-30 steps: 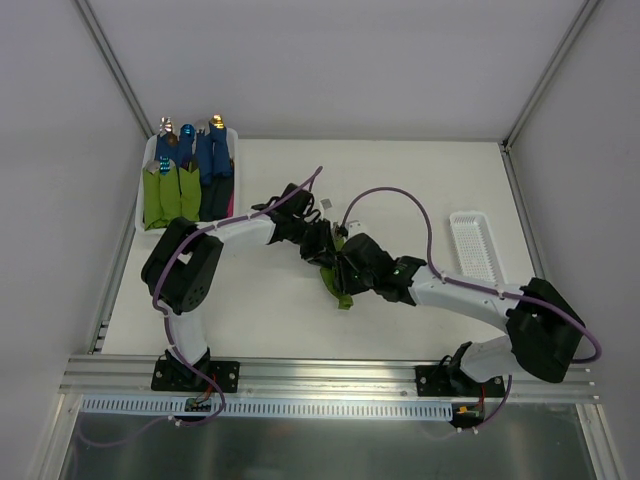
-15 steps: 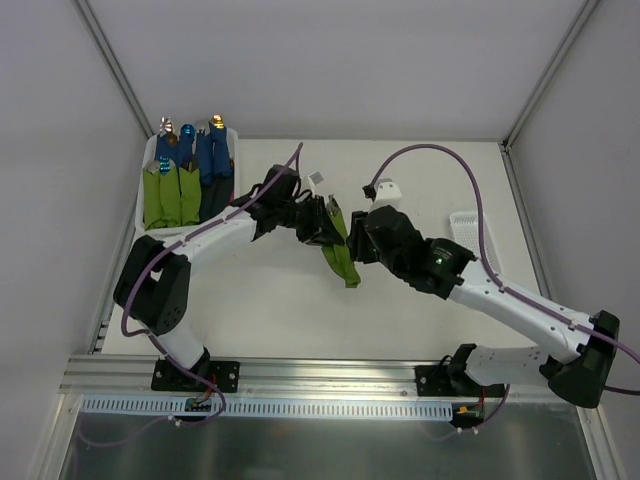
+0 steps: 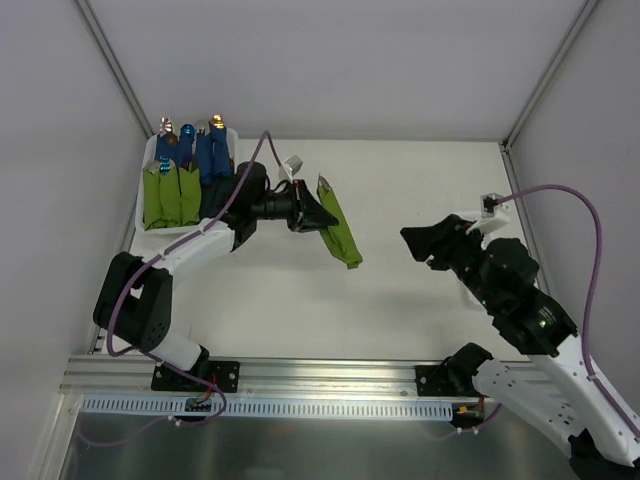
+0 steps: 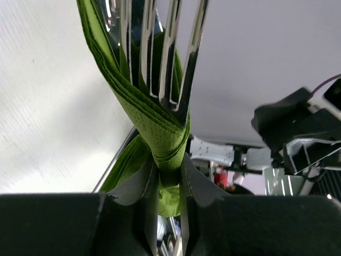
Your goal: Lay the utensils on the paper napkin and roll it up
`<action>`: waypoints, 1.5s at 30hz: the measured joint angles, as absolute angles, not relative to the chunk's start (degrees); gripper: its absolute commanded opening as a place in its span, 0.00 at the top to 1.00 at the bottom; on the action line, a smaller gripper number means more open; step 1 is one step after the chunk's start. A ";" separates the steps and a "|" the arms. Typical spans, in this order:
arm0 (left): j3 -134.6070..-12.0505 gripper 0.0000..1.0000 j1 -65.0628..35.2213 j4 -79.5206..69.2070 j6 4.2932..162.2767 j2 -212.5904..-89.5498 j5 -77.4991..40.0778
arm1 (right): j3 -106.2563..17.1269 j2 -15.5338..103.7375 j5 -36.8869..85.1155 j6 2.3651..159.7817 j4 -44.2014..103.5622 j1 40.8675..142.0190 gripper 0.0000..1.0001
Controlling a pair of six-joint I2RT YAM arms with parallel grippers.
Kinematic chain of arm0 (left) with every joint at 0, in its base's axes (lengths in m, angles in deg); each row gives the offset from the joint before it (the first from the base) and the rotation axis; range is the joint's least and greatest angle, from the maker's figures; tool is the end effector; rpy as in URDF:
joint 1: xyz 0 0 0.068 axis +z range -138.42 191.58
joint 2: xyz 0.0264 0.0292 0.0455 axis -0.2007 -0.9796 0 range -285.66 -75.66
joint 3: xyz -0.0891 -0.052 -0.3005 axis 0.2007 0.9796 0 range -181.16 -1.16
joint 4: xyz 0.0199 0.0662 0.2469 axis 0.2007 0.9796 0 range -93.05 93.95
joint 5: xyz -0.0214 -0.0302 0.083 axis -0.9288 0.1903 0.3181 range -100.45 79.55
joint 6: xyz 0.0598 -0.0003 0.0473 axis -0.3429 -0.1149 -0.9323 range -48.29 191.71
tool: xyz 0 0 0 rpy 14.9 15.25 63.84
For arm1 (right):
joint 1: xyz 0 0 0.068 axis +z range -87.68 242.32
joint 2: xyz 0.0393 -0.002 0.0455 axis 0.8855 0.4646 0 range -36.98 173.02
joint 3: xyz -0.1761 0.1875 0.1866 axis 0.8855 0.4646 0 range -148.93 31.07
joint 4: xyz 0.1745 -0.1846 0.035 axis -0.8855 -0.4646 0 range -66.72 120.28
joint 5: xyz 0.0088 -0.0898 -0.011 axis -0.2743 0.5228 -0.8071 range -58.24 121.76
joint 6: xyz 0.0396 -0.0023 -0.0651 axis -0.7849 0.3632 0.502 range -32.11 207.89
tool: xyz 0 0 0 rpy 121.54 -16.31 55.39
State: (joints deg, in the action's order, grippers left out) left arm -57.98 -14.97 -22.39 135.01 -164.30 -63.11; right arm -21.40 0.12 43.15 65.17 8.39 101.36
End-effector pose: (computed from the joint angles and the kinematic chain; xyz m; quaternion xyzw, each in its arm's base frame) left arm 0.2976 -0.2060 0.3238 0.0431 0.7508 -0.6411 0.1531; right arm 0.1045 0.0682 0.4064 -0.0400 0.7443 0.2765 0.6066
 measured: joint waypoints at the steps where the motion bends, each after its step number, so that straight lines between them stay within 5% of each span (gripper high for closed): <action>1: -58.02 1.00 -14.59 -22.34 135.54 -163.23 -62.13 | -21.18 -1.89 43.68 64.03 8.45 101.76 0.47; 7: -66.50 1.00 -14.20 -11.63 136.04 -161.27 -55.40 | -19.91 0.01 57.21 60.03 8.17 114.78 0.51; 16: -75.07 1.00 -13.35 5.11 136.78 -161.16 -43.81 | -29.62 21.91 75.74 65.69 12.10 130.02 0.50; 36: -75.59 1.00 -12.30 8.32 157.20 -161.20 -43.57 | -29.03 31.79 94.08 76.90 40.69 137.19 0.50; 45: -75.70 1.00 -12.32 8.21 160.74 -161.20 -44.05 | -33.31 36.54 99.98 74.63 39.12 137.25 0.53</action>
